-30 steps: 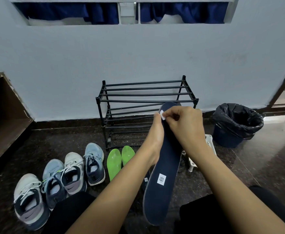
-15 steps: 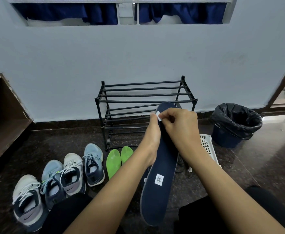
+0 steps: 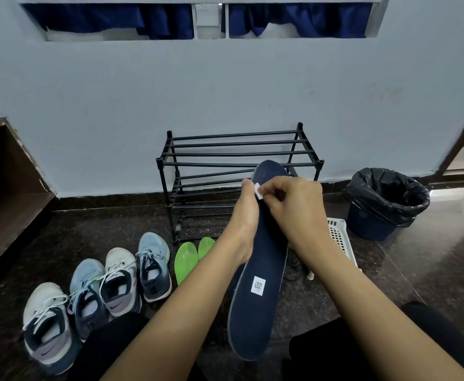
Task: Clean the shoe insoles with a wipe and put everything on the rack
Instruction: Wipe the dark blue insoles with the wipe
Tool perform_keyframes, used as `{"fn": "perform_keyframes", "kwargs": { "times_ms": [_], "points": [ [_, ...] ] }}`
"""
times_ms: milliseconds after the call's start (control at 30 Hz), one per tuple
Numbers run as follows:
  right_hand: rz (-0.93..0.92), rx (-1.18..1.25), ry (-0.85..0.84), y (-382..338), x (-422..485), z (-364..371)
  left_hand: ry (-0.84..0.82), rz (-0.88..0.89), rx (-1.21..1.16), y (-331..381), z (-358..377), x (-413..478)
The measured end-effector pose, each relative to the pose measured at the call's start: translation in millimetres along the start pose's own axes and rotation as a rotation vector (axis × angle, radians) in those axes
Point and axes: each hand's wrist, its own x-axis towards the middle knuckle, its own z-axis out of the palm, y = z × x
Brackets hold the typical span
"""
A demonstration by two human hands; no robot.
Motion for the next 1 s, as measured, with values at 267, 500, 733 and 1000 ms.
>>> {"fn": "perform_keyframes", "kwargs": {
  "times_ms": [267, 500, 733, 1000],
  "points": [
    [0.012, 0.032, -0.032, -0.7, 0.1, -7.6, -0.032, -0.004, 0.005, 3.7, -3.6, -3.3],
    [-0.01, 0.033, -0.055, 0.2, -2.3, 0.0, 0.055, 0.059, 0.037, 3.6, -2.7, -4.0],
    [-0.009, 0.011, 0.018, 4.3, 0.3, 1.9, 0.007, 0.028, 0.073, 4.1, -1.8, -8.0],
    [-0.034, 0.017, -0.064, 0.8, -9.2, 7.8, 0.075, 0.06, 0.055, 6.3, -7.5, 1.9]
  ]
}}
